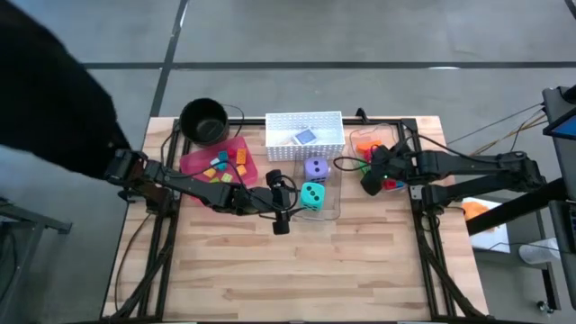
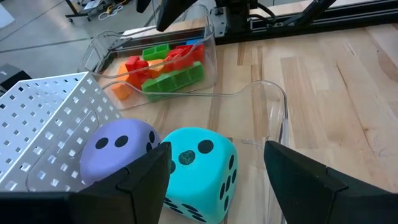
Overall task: Pick & Place Toys
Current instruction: Return to Home Position
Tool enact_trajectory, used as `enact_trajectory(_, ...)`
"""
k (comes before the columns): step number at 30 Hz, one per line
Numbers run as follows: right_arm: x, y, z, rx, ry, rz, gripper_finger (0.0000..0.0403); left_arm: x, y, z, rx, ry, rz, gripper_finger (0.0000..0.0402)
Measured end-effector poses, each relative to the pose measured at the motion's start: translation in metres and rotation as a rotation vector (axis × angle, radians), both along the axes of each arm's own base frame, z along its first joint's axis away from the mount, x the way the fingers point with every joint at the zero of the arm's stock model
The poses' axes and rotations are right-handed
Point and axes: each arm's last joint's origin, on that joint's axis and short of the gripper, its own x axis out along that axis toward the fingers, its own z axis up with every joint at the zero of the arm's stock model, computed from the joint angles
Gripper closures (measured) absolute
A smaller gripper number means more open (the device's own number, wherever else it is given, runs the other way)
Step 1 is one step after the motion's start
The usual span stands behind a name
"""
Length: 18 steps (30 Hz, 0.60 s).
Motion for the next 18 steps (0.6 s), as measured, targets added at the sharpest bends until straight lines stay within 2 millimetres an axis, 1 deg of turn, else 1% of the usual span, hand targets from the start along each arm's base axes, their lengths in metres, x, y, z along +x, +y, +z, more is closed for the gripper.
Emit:
enact_trajectory(3, 0.002, 0.001, 0.005, 0.044, -0.023, 0.031, 0.0072, 0.000, 0.000, 0.000, 0.000, 0.000, 0.000, 0.0142)
enact_trajectory(6, 0.005, 0.004, 0.012, 0.033, -0.059, 0.054, 0.0072, 0.000, 0.000, 0.000, 0.000, 0.000, 0.000, 0.0142)
enact_trajectory(10, 0.013, 0.014, 0.023, -0.008, -0.101, 0.195, 0.0072, -0.001, 0.001, 0.002, -0.033, -0.015, 0.017, 0.0142)
enact_trajectory(12, 0.018, 0.021, 0.028, -0.034, -0.129, 0.274, 0.0072, -0.005, 0.002, 0.011, -0.071, -0.043, 0.035, 0.0142)
enact_trajectory(14, 0.022, 0.029, 0.031, -0.064, -0.154, 0.358, 0.0072, -0.012, 0.004, 0.025, -0.101, -0.077, 0.048, 0.0142)
enact_trajectory(18, 0.027, 0.041, 0.038, -0.113, -0.205, 0.484, 0.0072, -0.034, 0.008, 0.052, -0.133, -0.092, 0.053, 0.0142)
